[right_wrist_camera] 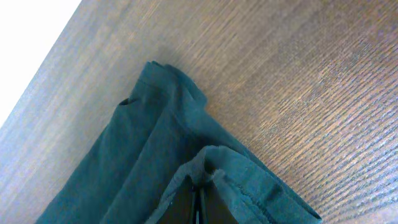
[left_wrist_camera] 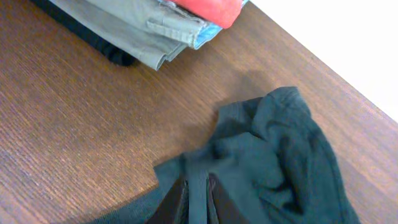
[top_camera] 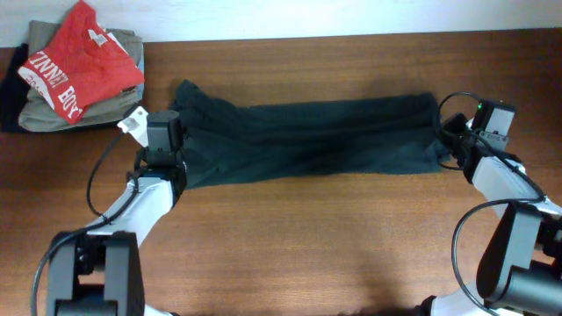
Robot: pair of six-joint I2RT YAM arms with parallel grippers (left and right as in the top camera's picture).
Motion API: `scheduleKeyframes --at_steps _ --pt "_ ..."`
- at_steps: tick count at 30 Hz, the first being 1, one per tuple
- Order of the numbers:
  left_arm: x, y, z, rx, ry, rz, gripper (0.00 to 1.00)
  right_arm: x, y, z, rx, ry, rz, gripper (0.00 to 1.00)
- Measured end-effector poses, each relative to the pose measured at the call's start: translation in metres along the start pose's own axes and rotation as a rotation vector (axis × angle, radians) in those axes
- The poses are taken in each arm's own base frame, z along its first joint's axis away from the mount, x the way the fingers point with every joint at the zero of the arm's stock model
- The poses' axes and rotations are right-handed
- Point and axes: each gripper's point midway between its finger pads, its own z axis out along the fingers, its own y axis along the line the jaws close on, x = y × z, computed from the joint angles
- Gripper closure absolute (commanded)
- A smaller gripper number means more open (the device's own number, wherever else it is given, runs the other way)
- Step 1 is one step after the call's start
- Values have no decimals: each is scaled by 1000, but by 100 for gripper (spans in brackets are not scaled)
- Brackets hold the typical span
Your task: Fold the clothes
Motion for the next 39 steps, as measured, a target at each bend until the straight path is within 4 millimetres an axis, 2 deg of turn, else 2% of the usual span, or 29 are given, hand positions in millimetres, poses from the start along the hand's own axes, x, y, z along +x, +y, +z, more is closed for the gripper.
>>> scheduleKeyframes --at_steps 1,2,4,5,6,8,10,12,15,16,17,18,19,20,24,26,27,31,34,39 --pt "2 1 3 -4 1 1 87 1 -1 1 2 3 -1 87" --pt "4 1 5 -5 2 2 87 2 0 2 4 2 -3 72" --pt "8 3 8 -13 12 7 87 3 4 5 2 -7 -15 51" --pt "11 4 10 -17 16 10 87 3 8 6 -5 -13 -35 30" --pt "12 5 11 -20 20 12 85 3 15 7 -19 -22 -56 1" --pt "11 3 11 -14 14 30 67 7 27 8 -38 -25 -101 1" --pt "10 0 11 -3 22 88 59 8 32 5 -24 7 -137 1" --pt "14 -3 7 4 84 172 57 0 33 -2 20 50 -147 1" --pt "7 -18 -13 54 161 225 57 -31 51 -21 35 54 -202 1" --pt "2 -27 -20 90 173 228 57 -38 58 -27 23 60 -234 10" --pt "-1 -37 -27 135 190 227 59 -43 66 -33 3 62 -266 24" --pt "-4 -47 -32 181 206 225 69 -44 75 -37 -25 70 -304 37" --pt "-1 -54 -36 219 229 226 73 -41 79 -38 -38 87 -339 41" --pt "3 -57 -38 242 252 226 75 -34 79 -39 -41 111 -360 41" --pt "50 -59 -36 303 434 254 88 4 75 -32 -37 257 -365 43" --pt "76 -60 -32 319 513 268 96 21 73 -21 -54 325 -353 52" --pt "93 -61 -30 329 561 280 98 31 72 -15 -71 363 -343 59" --pt "127 -59 -23 331 649 298 99 64 76 2 -124 477 -322 72" --pt "140 -55 -13 322 669 300 99 98 84 12 -159 570 -337 75" --pt "132 -65 -3 351 609 293 99 141 103 11 -179 663 -371 74"
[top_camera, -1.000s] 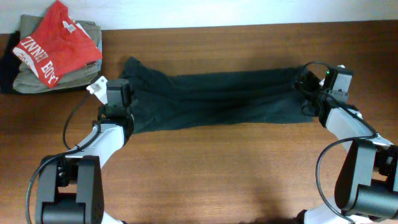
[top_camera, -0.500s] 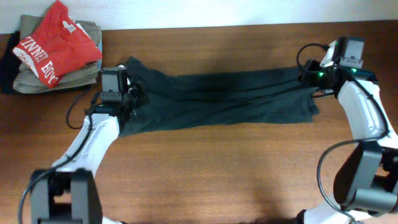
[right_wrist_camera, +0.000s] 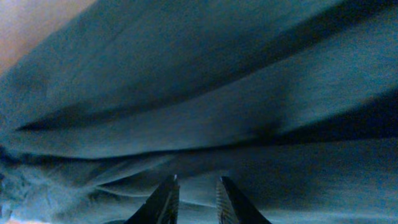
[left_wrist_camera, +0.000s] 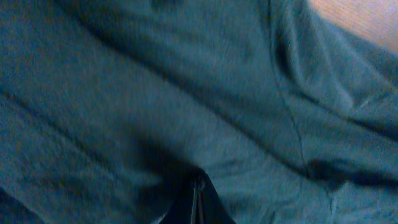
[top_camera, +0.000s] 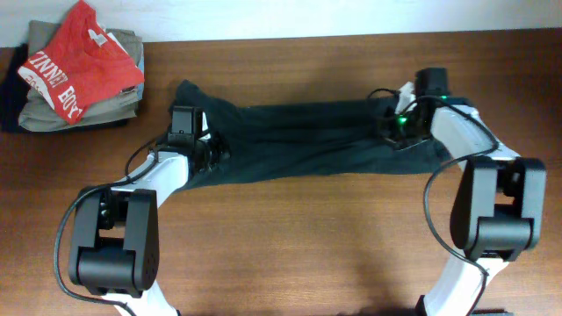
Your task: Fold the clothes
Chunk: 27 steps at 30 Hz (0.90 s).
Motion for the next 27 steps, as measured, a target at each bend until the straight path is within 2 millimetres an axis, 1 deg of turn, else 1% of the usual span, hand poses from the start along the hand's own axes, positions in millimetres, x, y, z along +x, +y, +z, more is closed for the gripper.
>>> scheduleKeyframes --at_steps 4,7,9,10,12,13,15,17,19,20,21,23,24,25,27 --pt "-9 2 0 -19 -42 6 99 12 16 16 -3 33 1 73" --pt "-18 5 -1 -39 -81 9 99 12 19 22 2 32 5 72" --pt "-24 7 -1 -53 -108 11 99 7 20 25 1 12 2 71" --pt "-31 7 -2 -63 -142 13 99 2 21 26 -2 -6 -4 71" --pt "-40 8 -4 -70 -182 15 99 -10 24 26 -10 -57 -25 76" --pt "-45 7 -5 -71 -205 17 99 -13 24 25 -6 -66 -27 78" --pt "-51 8 -6 -78 -230 18 99 -12 21 20 25 -50 -13 82" --pt "-53 10 -7 -90 -240 16 99 -11 21 12 58 -29 0 81" --pt "-56 11 -7 -97 -254 15 99 -15 25 2 73 -29 -7 73" --pt "-57 13 -8 -103 -259 13 98 -15 28 -6 80 -19 -14 69" --pt "-58 15 -8 -109 -263 10 98 -14 32 -16 85 -5 -30 67" --pt "-58 20 -9 -117 -258 1 98 -4 45 -38 93 29 -62 66" --pt "-56 22 -9 -123 -248 -3 98 0 50 -45 93 39 -84 67" --pt "-51 26 -8 -129 -225 -7 98 7 55 -49 96 56 -101 67" --pt "-41 30 -7 -141 -179 -14 98 17 62 -47 97 82 -133 67"
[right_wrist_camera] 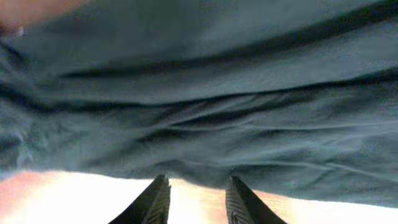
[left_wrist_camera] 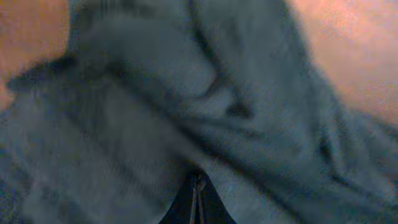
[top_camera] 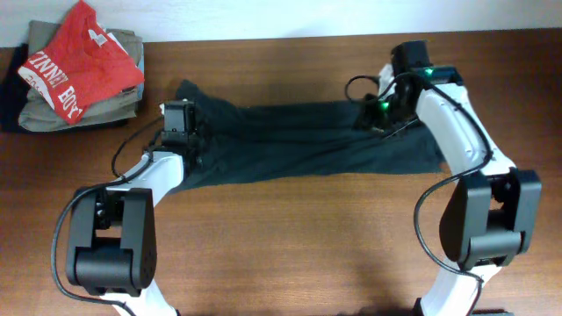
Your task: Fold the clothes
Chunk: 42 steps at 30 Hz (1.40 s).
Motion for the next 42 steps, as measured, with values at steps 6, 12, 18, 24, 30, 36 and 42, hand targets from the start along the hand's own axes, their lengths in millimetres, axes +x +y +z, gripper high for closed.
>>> scheduleKeyframes --at_steps 6,12,18,24,30,36,42 --pt "28 9 -2 -29 118 -2 93 24 15 42 -3 53 -55 71" --pt "30 7 -2 -21 125 -5 90 35 19 68 -8 61 -37 71" --pt "30 6 -2 -16 127 -6 69 28 20 78 -24 11 -7 72" --pt "29 3 -2 -3 126 -7 68 22 16 90 -20 -18 29 78" --pt "29 3 -2 -3 128 -7 67 21 10 106 -11 -13 42 85" --pt "29 3 -2 -3 128 -7 67 2 11 110 -9 -93 21 87" --pt "29 3 -2 -4 127 -7 67 -22 11 108 7 -200 -1 82"
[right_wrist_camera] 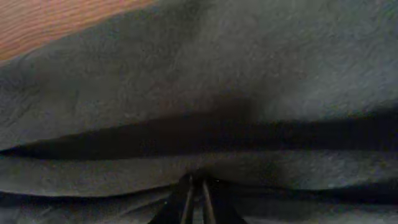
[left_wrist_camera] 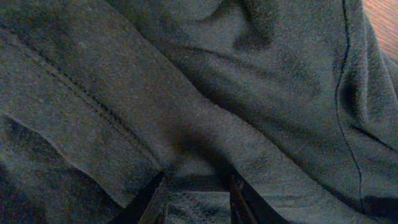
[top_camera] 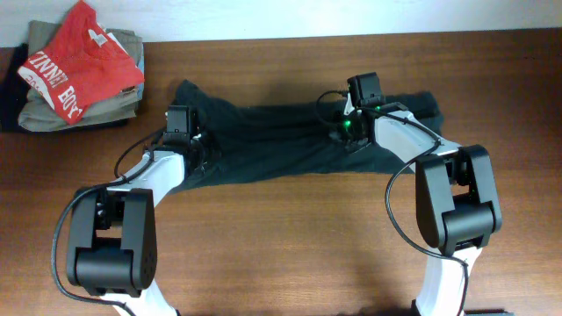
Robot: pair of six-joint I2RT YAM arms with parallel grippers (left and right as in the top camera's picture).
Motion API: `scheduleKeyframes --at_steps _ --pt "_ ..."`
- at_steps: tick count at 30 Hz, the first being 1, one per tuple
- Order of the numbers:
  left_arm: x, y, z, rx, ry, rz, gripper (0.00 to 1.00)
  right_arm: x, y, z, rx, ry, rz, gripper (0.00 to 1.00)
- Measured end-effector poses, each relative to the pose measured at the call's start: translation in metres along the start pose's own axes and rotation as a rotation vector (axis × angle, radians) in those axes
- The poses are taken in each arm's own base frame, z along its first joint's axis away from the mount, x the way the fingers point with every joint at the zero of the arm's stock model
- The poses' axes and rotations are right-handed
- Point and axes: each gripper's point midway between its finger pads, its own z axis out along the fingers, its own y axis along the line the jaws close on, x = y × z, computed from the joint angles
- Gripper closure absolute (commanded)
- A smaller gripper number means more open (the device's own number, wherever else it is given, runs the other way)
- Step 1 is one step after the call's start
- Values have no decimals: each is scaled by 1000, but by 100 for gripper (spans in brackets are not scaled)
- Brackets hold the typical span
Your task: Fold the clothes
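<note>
A long dark green garment [top_camera: 272, 140] lies stretched across the far half of the wooden table [top_camera: 290, 246]. My left gripper [top_camera: 191, 151] rests on its left part. In the left wrist view this gripper [left_wrist_camera: 199, 199] is open, its fingers [left_wrist_camera: 157, 200] spread and pressed into the cloth [left_wrist_camera: 205, 112]. My right gripper [top_camera: 349, 133] sits on the garment's right part. In the right wrist view it [right_wrist_camera: 197, 199] is shut, with a fold of the dark cloth [right_wrist_camera: 205, 93] at its tips.
A pile of folded clothes [top_camera: 44, 110] with a red printed shirt [top_camera: 79, 57] on top sits at the far left corner. A white wall runs along the table's far edge. Both arms' cables trail over the near part of the table.
My left gripper, shut before, now stands open on the garment's left part. My right gripper was open near the cloth's far edge. It now sits further left and is shut on a fold.
First both grippers were shut on the garment's two ends, the left at the left end and the right at the right end. Then the right stood open over the right part, and the left stayed shut further in. Now the left is open and the right shut.
</note>
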Motion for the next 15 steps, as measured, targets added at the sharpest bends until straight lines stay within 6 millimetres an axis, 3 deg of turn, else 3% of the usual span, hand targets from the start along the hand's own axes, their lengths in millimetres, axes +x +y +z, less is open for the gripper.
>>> scheduleKeyframes --at_steps 2,8,9,11,13,14,15 --pt "0 0 0 0 0 0 67 -2 -2 0 13 -7 -4 69" --pt "-13 -4 0 15 -56 2 67 -33 1 -9 45 -116 -31 68" --pt "-18 -6 -1 25 -76 3 67 -35 -2 -9 60 -126 -31 65" --pt "-28 -11 -2 40 -114 5 67 -36 -11 -11 102 -122 -27 52" --pt "-29 -11 -2 38 -117 8 67 -36 -20 -20 136 -93 -10 31" --pt "-28 -10 -3 30 -104 12 67 -39 -25 -29 152 -82 -2 18" --pt "-31 -12 -8 22 -94 27 67 -54 -37 -52 173 -95 33 13"
